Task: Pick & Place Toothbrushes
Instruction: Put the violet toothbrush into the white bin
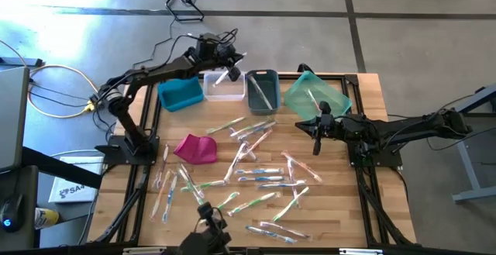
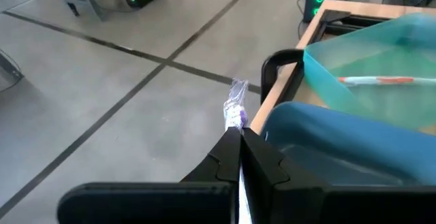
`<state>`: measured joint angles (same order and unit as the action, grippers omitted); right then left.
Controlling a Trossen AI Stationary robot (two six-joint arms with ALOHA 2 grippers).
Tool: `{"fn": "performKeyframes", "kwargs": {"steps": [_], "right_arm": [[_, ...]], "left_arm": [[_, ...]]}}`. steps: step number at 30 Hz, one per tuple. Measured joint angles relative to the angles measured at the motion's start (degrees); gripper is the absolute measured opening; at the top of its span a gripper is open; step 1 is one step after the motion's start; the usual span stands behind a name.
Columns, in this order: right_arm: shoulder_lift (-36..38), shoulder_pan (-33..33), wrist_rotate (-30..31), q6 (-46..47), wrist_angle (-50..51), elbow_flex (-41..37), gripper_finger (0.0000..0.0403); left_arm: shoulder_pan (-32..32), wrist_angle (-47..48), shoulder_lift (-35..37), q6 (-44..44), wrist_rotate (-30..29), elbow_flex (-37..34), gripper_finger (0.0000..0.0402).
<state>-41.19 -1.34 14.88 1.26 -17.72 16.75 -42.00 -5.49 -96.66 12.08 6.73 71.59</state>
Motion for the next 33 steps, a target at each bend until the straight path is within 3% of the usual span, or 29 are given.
{"fn": "performKeyframes", "kwargs": {"steps": [10, 19, 33], "right_arm": [[-0.01, 0.0, -0.01, 0.15, 0.01, 0.0, 0.0004], [-0.01, 0.0, -0.01, 0.15, 0.42, 0.0, 0.0004], [-0.01, 0.0, -0.01, 0.17, 0.42, 0.0, 0.0004]], "left_arm": [[-0.73, -2.81, -7.86, 1.73, -0.23, -0.02, 0.0], [-0.76, 4.4, -8.37, 5.66, -3.23, -0.02, 0.0], [-0.76, 7.08, -8.37, 6.25, -3.47, -0.02, 0.001]]}}
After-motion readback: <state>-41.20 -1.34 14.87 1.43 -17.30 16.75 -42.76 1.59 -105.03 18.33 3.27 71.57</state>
